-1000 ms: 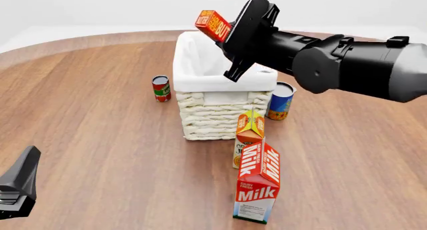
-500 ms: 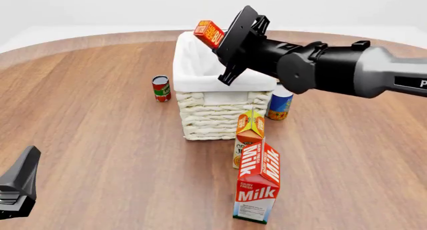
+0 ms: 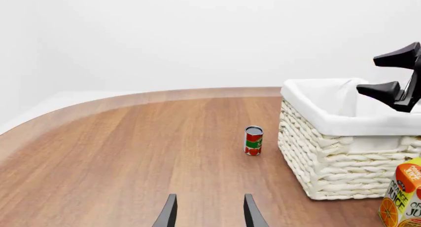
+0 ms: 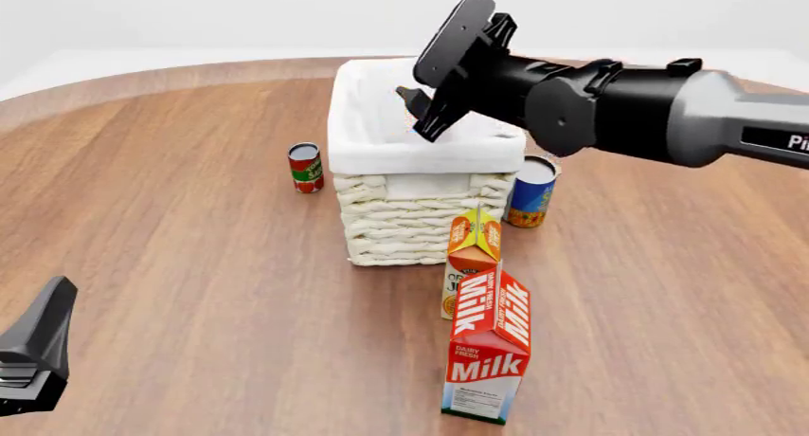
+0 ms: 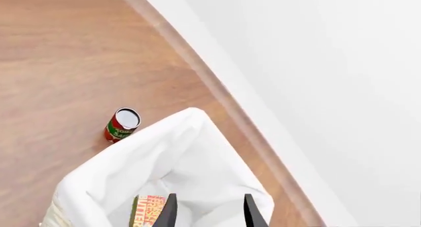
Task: Pick up the butter and put it in the basket.
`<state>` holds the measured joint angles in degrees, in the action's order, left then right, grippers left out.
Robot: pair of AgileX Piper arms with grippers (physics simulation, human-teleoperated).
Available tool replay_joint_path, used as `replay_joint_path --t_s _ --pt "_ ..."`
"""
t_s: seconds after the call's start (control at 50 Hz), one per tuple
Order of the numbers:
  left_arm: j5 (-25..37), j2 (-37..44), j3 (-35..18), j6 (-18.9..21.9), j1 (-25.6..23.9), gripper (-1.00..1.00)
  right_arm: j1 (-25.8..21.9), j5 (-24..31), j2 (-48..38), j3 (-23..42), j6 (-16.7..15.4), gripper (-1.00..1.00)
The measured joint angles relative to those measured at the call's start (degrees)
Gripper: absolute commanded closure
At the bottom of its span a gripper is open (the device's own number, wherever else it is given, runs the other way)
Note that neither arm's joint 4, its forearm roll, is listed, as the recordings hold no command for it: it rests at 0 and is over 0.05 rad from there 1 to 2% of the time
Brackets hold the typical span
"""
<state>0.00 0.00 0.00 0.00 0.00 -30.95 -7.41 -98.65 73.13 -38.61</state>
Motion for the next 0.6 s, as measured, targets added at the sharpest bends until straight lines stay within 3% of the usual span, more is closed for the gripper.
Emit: replay_joint_path --t_s 0.24,0.4,0.6 --pt "0.0 0.0 0.0 0.0 0.0 -1.00 0.1 2.1 6.3 -1.1 1.9 -1.00" --pt "0.0 0.0 0.0 0.0 0.0 -1.00 -0.5 7.5 18.9 -2.2 3.8 -1.00" --pt "0.0 0.0 0.0 0.0 0.0 -1.00 -0.5 18.8 38.5 -1.1 5.1 -1.00"
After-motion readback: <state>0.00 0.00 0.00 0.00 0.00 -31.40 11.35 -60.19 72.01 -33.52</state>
